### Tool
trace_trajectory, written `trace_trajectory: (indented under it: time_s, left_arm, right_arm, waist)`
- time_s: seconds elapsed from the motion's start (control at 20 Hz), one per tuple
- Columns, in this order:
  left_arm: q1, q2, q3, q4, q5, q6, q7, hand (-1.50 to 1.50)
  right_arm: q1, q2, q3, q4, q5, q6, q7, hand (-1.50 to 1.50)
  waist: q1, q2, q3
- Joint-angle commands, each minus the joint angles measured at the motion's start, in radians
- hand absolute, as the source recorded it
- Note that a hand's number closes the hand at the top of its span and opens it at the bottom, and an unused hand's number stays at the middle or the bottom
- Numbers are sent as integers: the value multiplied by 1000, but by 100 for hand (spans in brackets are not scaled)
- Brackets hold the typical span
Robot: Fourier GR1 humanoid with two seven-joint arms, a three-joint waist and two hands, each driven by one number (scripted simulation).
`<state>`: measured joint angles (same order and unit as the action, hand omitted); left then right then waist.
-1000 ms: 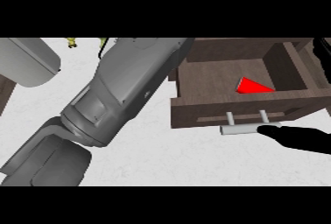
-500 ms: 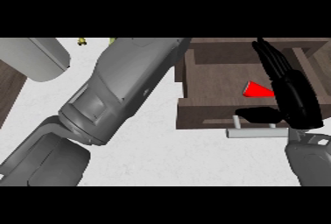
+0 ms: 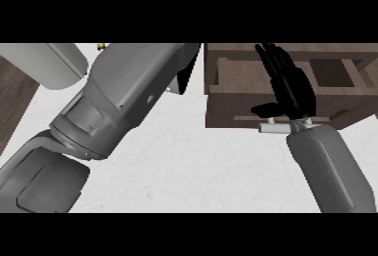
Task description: Pick up the can, place it into the drawer and close the drawer
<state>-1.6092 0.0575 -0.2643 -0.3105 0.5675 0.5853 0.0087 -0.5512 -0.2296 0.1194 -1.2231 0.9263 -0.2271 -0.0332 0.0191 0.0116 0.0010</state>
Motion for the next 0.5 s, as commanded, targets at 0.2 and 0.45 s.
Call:
trace_trajectory:
  time_s: [0.2,0.45]
  left_arm:
    - [40,45,-19,-74,-39,17,70,-150]
    - [70,99,-17,-127,-45,-25,104,-150]
  right_arm:
    - [-180,76,-47,368,127,-240,4,-150]
    - [-302,70,-116,548,131,-370,-31,-150]
  waist:
    - [30,-7,0]
    - [46,1,0]
